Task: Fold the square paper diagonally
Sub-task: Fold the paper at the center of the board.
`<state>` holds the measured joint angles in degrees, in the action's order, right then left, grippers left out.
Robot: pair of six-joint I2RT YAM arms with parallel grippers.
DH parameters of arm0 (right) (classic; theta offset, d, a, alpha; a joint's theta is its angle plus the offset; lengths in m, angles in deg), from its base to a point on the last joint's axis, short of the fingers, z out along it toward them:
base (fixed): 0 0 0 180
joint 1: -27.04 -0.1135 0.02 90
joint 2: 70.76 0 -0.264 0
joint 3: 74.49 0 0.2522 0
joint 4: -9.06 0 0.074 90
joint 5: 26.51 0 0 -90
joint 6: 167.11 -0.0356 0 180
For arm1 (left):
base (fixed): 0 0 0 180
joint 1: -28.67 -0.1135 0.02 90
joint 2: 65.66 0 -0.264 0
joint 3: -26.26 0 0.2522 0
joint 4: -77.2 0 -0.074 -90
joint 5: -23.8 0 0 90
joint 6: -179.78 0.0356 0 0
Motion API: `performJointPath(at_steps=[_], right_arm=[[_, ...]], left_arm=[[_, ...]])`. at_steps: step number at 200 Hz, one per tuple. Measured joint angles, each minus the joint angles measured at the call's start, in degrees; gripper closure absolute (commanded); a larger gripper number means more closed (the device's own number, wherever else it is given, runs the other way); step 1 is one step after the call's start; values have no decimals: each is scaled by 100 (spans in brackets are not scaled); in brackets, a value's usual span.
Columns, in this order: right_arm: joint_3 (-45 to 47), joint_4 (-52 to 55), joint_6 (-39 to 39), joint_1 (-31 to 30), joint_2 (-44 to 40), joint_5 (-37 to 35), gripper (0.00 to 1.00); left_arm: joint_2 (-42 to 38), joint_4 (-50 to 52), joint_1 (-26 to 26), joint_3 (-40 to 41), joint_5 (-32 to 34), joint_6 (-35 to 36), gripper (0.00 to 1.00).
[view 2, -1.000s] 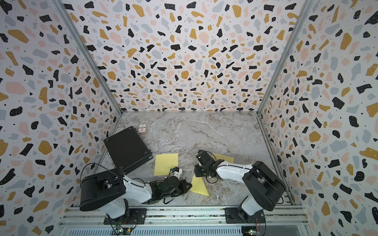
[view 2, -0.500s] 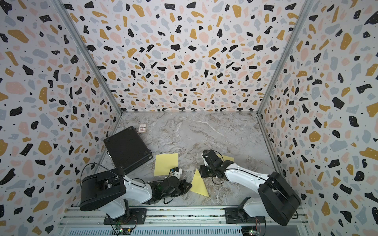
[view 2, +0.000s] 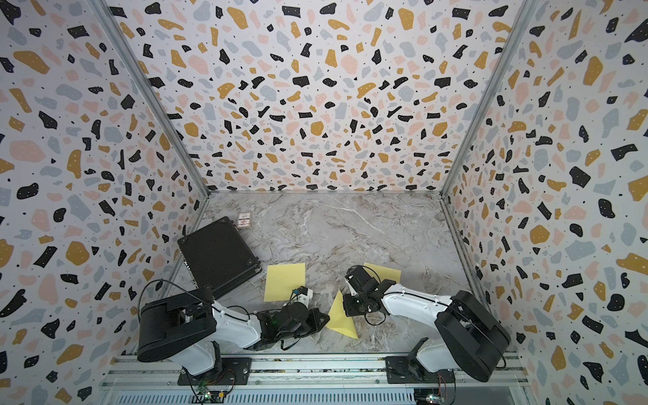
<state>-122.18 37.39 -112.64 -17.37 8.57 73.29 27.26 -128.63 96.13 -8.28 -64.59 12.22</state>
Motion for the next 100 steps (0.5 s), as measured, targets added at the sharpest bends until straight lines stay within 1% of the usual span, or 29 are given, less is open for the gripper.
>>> performJointPath(at_steps=[40, 69, 100], right_arm=[[-114, 249, 118, -42, 15, -415, 85], [-92, 743, 94, -81, -350, -529, 82], [-92, 960, -55, -380, -776, -463, 82]], left_arm=[[33, -17, 11, -55, 15, 0, 100], [33, -17, 11, -55, 20, 0, 100], [33, -15, 11, -55, 20, 0, 100]])
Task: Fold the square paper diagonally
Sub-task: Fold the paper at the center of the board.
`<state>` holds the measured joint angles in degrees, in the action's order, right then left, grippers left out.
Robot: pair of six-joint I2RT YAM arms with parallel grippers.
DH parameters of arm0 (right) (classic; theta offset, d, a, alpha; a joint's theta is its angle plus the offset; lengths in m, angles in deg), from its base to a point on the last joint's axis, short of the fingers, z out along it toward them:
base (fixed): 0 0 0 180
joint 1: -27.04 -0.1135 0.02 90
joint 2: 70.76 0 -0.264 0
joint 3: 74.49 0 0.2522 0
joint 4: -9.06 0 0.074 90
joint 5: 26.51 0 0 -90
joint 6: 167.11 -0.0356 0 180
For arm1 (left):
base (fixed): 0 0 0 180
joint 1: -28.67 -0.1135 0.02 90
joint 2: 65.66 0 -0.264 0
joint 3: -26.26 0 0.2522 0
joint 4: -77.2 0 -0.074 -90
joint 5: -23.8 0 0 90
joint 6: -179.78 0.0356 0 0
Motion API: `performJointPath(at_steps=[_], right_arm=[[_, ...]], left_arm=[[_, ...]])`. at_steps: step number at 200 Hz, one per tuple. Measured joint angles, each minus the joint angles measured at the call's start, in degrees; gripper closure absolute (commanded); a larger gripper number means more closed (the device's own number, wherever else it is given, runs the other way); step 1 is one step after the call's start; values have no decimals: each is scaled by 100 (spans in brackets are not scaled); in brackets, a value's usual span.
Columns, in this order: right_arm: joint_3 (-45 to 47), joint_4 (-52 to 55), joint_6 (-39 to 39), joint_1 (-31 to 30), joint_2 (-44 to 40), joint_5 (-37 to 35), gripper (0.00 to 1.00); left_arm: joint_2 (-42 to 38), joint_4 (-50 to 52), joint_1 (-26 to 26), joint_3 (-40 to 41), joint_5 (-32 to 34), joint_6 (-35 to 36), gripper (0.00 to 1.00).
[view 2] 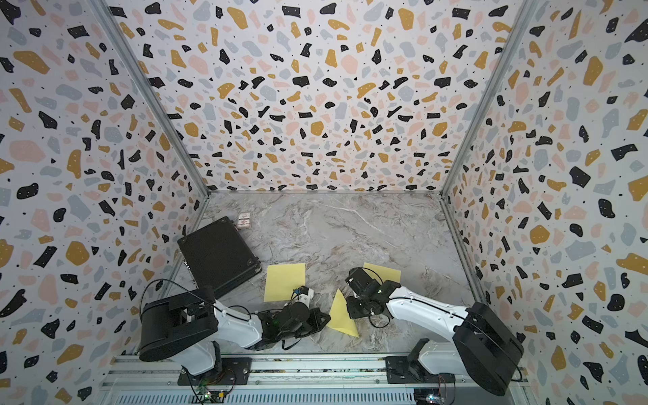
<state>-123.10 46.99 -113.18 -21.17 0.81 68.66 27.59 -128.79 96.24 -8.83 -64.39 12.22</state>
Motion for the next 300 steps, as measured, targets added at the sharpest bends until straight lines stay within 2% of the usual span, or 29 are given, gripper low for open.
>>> performJointPath(at_steps=[35, 127, 195, 300], right_arm=[[83, 48, -188, -232, -28, 50, 82], [179, 293, -236, -282, 205, -223, 83], [142, 1176, -356, -437, -828, -457, 80], [57, 1036, -614, -1126, -358, -463, 81]], left_arm=[[0, -2, 0, 0, 0, 0, 100], [11, 7, 0, -13, 2, 2, 100], [26, 9, 2, -22, 2, 4, 100], [37, 9, 2, -22, 2, 9, 100]])
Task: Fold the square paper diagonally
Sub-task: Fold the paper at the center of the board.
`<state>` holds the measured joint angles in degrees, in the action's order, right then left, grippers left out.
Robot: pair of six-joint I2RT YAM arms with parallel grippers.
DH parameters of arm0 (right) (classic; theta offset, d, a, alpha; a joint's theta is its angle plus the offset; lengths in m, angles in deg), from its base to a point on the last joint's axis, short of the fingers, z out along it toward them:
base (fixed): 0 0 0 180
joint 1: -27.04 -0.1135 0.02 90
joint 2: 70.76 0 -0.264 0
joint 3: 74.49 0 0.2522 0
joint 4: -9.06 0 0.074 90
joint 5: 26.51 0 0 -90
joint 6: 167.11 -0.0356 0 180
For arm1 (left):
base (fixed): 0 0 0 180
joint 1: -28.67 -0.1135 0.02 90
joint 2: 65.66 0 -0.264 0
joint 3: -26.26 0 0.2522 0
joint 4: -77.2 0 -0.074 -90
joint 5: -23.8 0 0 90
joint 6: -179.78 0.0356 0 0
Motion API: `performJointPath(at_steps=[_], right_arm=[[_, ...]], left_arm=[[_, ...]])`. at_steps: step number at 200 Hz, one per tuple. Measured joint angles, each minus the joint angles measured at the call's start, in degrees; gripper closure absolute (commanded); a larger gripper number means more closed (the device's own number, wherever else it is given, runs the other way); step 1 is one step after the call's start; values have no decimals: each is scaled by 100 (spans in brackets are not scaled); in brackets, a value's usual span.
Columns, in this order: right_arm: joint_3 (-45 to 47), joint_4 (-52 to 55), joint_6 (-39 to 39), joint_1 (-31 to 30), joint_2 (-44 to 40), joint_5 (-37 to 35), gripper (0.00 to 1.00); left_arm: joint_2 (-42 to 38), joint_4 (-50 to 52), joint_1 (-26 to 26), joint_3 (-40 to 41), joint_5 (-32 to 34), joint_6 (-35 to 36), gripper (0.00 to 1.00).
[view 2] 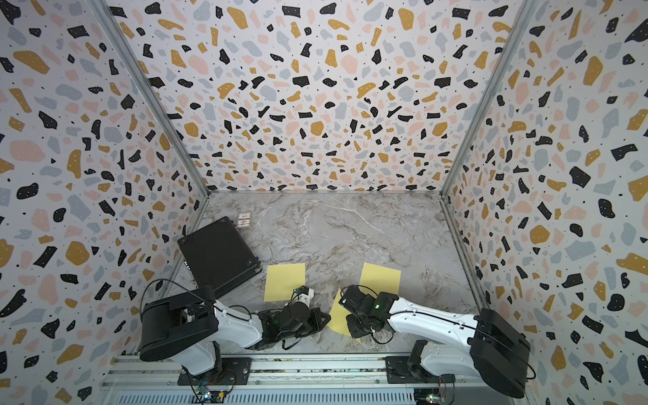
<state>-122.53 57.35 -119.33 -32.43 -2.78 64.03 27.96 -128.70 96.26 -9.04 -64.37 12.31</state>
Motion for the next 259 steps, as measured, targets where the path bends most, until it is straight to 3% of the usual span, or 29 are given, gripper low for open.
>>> performJointPath(at_steps=[89, 135, 208, 231, 259], right_arm=[[-433, -90, -13, -105, 317, -164, 88], [-63, -319, -107, -109, 721, -173, 89], [210, -466, -304, -127, 391, -284, 89], [302, -286, -391, -127, 127, -286, 86], [363, -35, -570, -127, -378, -197, 73]], left_arm=[[22, -7, 0, 2, 0, 11, 100], [26, -13, 0, 9, -2, 13, 100], [55, -164, 2, 42, 2, 11, 100], [57, -214, 2, 55, 4, 11, 100], [57, -229, 2, 57, 4, 11, 100]])
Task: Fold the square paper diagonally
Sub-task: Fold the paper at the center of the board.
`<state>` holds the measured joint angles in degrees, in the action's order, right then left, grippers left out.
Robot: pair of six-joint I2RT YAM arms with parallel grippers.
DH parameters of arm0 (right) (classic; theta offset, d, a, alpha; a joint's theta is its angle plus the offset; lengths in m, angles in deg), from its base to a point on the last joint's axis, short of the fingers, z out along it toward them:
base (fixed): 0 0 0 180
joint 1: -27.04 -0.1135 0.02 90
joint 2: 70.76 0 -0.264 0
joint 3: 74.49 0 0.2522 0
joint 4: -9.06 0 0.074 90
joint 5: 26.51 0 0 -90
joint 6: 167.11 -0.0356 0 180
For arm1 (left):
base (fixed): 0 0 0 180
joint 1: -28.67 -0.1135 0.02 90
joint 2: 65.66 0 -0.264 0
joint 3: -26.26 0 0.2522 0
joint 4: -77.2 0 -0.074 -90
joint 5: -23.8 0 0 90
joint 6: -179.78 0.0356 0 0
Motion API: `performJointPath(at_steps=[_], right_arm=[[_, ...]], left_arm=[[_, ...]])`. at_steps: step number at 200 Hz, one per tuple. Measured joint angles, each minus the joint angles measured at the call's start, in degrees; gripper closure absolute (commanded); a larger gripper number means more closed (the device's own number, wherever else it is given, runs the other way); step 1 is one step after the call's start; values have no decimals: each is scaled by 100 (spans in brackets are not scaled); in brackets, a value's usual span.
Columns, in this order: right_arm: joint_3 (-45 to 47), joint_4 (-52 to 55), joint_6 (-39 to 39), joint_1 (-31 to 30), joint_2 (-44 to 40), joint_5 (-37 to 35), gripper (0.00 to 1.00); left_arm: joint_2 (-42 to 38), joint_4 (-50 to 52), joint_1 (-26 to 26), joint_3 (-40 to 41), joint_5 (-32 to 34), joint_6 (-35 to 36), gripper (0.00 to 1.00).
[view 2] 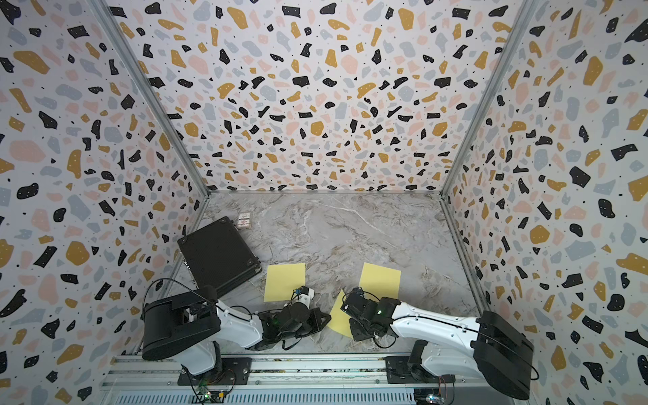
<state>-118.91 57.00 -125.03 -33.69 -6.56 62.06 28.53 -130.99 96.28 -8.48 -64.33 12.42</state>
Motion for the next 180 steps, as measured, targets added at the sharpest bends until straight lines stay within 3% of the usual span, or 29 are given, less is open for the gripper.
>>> performJointPath(at_steps=[30, 81, 139, 180], right_arm=[[229, -114, -439, 0, -562, 186, 59], [1029, -879, -1384, 2, -1211, 629, 52], [1644, -2293, -2072, 2, -1493, 1058, 56], [1917, -2487, -2319, 2, -1902, 1108, 60]], left_arm=[[7, -26, 0, 11, -2, 0, 100], [17, -63, 2, 20, 0, 0, 100], [26, -83, 15, 26, 20, 0, 100], [28, -83, 28, 24, 48, 0, 100]])
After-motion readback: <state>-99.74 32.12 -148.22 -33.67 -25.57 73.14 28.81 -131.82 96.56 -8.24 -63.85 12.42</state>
